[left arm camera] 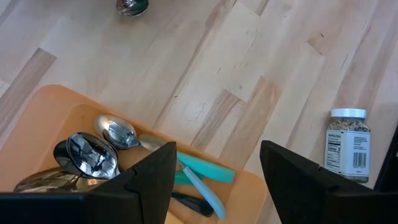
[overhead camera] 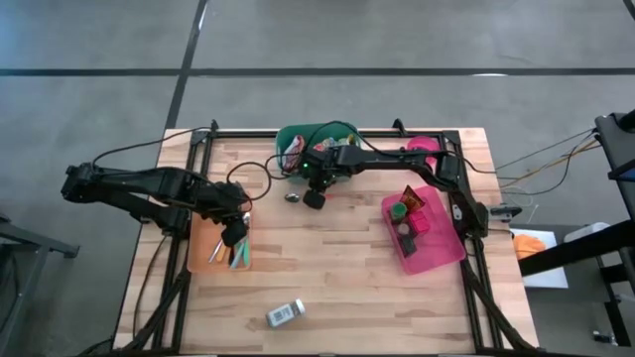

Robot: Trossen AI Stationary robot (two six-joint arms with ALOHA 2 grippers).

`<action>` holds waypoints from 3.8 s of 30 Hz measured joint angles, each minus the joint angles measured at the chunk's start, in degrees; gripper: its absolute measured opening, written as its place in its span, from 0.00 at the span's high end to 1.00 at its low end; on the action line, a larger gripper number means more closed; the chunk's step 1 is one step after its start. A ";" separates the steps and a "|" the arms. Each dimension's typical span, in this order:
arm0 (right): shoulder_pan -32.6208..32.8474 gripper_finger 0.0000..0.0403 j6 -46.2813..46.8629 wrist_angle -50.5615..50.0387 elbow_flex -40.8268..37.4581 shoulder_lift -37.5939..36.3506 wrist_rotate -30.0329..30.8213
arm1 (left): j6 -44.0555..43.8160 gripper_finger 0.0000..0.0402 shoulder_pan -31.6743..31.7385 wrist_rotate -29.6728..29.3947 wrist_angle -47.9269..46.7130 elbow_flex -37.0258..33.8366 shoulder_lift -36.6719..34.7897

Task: Pick & Place Food Item
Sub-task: Put the orange spoon into the orange bin

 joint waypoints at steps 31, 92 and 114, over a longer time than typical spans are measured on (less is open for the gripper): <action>2.97 0.57 -4.93 4.49 0.11 3.27 -4.04 | -1.68 0.41 -0.04 2.87 0.05 -0.04 0.04; 9.57 0.55 -12.29 2.12 6.45 7.26 5.80 | -1.95 0.41 -0.75 5.36 0.14 -0.04 0.04; 7.40 0.79 -15.27 5.14 3.82 7.15 8.40 | -1.95 0.41 -0.96 6.52 0.14 -0.04 0.04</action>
